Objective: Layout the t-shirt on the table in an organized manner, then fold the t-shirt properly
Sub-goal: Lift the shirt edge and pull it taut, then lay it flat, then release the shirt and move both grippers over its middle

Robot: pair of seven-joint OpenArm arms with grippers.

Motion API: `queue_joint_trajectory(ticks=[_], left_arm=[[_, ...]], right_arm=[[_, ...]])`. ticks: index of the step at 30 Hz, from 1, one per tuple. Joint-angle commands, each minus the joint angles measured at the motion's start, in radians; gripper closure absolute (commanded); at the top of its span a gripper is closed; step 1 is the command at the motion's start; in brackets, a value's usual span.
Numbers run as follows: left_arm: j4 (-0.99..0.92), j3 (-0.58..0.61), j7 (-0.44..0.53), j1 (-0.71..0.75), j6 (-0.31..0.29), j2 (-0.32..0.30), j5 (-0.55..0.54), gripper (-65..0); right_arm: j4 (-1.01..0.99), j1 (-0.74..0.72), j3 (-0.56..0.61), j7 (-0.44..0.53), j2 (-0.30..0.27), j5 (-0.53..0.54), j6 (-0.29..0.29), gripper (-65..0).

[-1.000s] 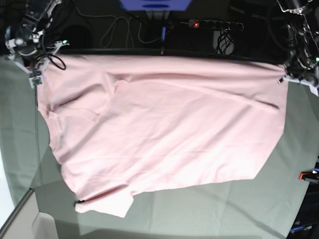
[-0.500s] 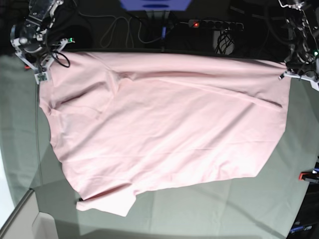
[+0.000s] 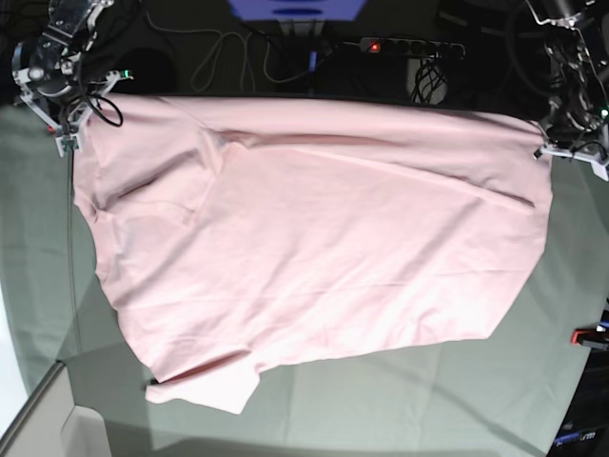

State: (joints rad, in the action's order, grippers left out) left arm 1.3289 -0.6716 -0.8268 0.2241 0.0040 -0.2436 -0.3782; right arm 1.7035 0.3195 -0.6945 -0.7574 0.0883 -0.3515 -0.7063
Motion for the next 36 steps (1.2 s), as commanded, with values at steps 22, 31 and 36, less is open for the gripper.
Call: queue_joint_trajectory(ticks=[22, 31, 36], left_arm=[[0.186, -0.150, -0.004, -0.047, -0.009, 0.013, -0.006, -39.0], [0.188, -0.153, 0.007, -0.048, -0.009, 0.046, -0.006, -43.5], [0.212, -0.213, 0.008, -0.071, -0.009, 0.063, -0.006, -43.7]], right_arm=[[0.129, -0.043, -0.184, -0.001, 0.028, -0.008, 0.008, -24.9], [0.126, -0.184, -0.198, 0.005, -0.012, -0.013, 0.008, -28.7], [0.083, -0.268, -0.083, 0.002, -0.066, -0.013, 0.008, -31.5]])
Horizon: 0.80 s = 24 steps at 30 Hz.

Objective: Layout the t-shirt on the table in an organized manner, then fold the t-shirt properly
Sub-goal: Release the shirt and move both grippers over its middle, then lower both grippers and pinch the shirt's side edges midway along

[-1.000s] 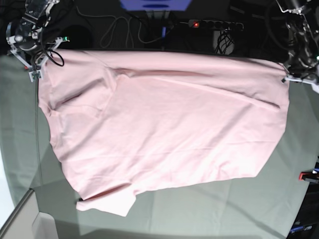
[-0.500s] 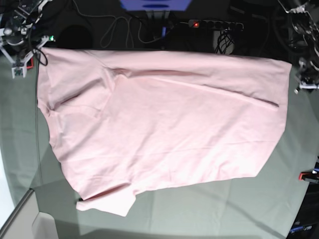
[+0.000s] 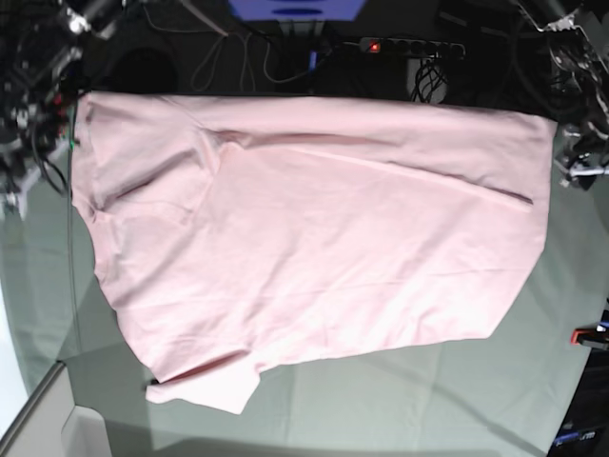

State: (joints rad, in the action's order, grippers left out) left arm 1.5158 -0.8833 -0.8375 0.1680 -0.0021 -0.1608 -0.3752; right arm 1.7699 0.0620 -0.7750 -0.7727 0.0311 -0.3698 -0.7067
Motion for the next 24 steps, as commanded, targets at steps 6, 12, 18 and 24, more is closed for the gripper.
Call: queue_joint_trajectory(ticks=[6, 12, 18, 24], left_arm=[[0.107, -0.001, 0.019, -0.026, -0.002, -0.019, -0.002, -43.7], [0.071, 0.002, 0.019, -0.132, -0.002, -0.053, 0.002, -43.8], [-0.176, 0.005, 0.019, -0.305, -0.002, -0.121, 0.002, -43.8], [-0.424, 0.151, 0.172, -0.407, 0.006, -0.205, 0.002, -43.8]], right_arm=[[-0.107, -0.129, 0.171, 0.017, -0.053, 0.005, 0.009, -32.9], [-0.316, -0.345, 0.206, 0.022, -0.070, 0.004, 0.009, -32.9], [-0.724, -0.545, 0.208, 0.157, -0.145, 0.007, 0.009, -32.9], [-1.046, -0.643, 0.208, 0.424, -0.208, 0.005, 0.009, -33.0]])
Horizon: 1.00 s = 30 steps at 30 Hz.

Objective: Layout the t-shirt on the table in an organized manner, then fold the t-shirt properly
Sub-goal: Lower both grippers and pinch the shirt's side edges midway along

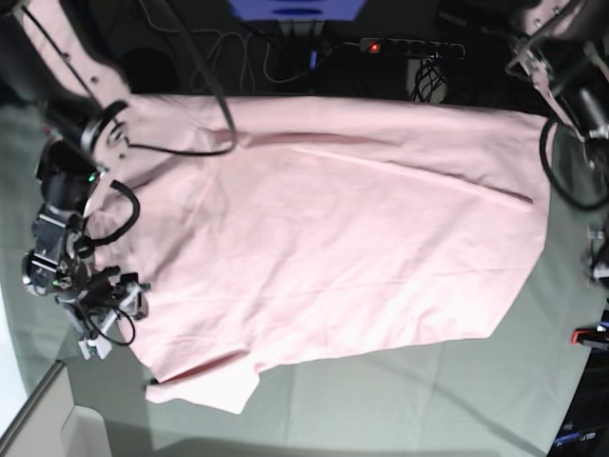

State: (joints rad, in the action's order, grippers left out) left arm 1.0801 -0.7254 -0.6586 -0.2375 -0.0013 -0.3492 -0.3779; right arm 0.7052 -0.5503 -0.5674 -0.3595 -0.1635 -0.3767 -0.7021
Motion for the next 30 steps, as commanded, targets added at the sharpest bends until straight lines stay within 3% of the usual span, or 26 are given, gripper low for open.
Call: queue_joint_trajectory(ticks=[1, 4, 8, 12, 15, 19, 24, 30], left_arm=[[-0.018, 0.039, 0.044, -0.001, 0.005, -0.026, 0.004, -43.8], [-0.104, 0.158, 0.176, -0.003, 0.007, -0.047, 0.004, -43.8], [-0.222, 0.232, 0.283, -0.027, 0.007, -0.049, 0.004, -43.8], [-0.329, 0.238, 0.349, -0.058, 0.007, -0.044, 0.004, -43.8], [-0.403, 0.238, 0.383, -0.087, 0.004, -0.044, 0.004, -43.8], [-0.438, 0.240, 0.386, -0.105, 0.001, -0.044, 0.004, -43.8], [-0.438, 0.304, 0.388, -0.107, 0.001, -0.041, 0.004, -43.8], [-0.440, 0.379, 0.389, -0.124, 0.005, -0.040, 0.003, -43.8]], right_arm=[[-0.015, -0.038, 0.001, 0.055, -0.021, 0.012, 0.004, -33.0], [-0.132, -0.066, 0.001, 0.199, -0.061, 0.012, 0.008, -33.0], [-0.279, -0.104, 0.001, 0.345, -0.106, 0.011, 0.174, -33.0], [-0.356, -0.110, 0.001, 0.425, -0.109, 0.011, 0.218, -33.0], [-0.388, -0.110, 0.005, 0.439, -0.103, 0.011, 0.218, -33.0], [-0.410, -0.104, 0.097, 0.446, -0.078, 0.011, 0.232, -33.0], [-0.411, -0.101, 0.143, 0.445, -0.077, 0.012, 0.390, -33.0], [-0.407, -0.106, 0.142, 0.448, -0.083, 0.015, 0.459, -32.9]])
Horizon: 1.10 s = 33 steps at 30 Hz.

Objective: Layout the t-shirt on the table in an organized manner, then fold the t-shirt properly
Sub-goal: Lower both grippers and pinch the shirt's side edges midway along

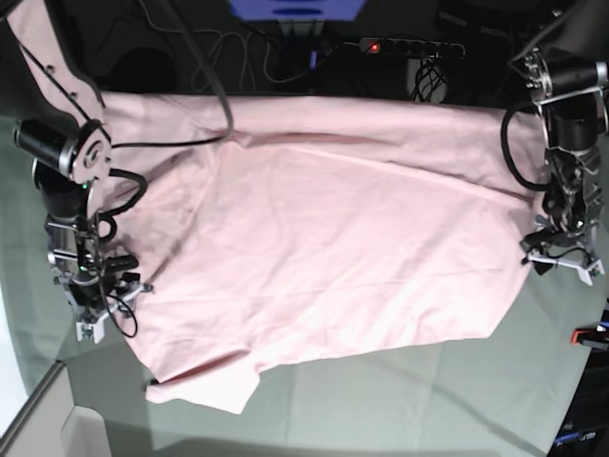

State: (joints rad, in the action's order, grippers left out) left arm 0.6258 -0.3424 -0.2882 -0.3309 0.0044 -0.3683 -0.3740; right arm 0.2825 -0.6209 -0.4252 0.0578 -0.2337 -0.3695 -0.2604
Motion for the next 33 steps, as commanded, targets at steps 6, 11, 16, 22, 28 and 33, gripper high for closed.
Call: queue_joint_trajectory(ticks=[6, 11, 16, 22, 28, 33], left_arm=[[0.012, 0.001, 0.019, -0.037, -0.001, 0.002, -0.001, -43.8], [0.012, 0.003, 0.019, -0.040, -0.001, 0.005, -0.001, -43.8], [0.012, 0.004, 0.019, -0.041, -0.002, 0.025, -0.001, -43.8], [0.019, 0.035, 0.019, -0.041, -0.007, 0.041, 0.000, -43.7], [0.027, 0.065, 0.074, -0.043, -0.007, 0.041, 0.000, -43.6], [-0.019, 0.104, 0.093, -0.055, -0.007, 0.041, 0.000, -43.6]], right_arm=[[0.011, -0.032, 0.002, 0.080, -0.011, 0.008, 0.069, -32.9], [0.011, -0.015, 0.002, 0.078, -0.006, 0.007, 0.069, -32.9], [0.011, 0.025, 0.004, 0.083, -0.005, 0.007, 0.069, -32.9], [0.011, 0.029, 0.004, 0.080, 0.004, 0.007, 0.069, -32.9], [0.011, 0.029, 0.004, 0.078, 0.007, 0.007, 0.069, -32.9], [0.011, 0.039, 0.004, 0.078, 0.007, 0.007, 0.069, -32.9]])
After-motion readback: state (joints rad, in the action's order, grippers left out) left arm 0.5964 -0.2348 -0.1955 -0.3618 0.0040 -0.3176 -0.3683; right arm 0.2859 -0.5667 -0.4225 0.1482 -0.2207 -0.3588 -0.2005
